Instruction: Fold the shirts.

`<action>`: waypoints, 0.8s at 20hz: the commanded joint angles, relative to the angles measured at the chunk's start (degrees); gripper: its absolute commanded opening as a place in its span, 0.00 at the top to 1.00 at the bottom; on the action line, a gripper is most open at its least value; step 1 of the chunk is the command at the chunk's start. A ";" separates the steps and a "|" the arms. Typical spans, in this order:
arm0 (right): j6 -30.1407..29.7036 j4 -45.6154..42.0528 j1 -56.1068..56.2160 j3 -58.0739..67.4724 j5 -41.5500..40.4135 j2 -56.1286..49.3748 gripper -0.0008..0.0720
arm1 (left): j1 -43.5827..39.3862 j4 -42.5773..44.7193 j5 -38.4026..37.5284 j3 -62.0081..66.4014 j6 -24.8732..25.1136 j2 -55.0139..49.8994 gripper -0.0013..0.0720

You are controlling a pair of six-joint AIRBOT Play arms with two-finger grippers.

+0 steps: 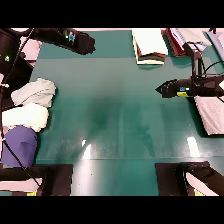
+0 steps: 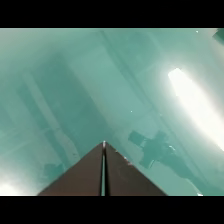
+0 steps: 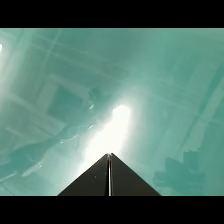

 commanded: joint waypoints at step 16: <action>1.62 0.44 0.31 -0.02 -1.20 -0.11 0.96 | 0.24 3.93 4.52 0.00 4.20 0.02 0.94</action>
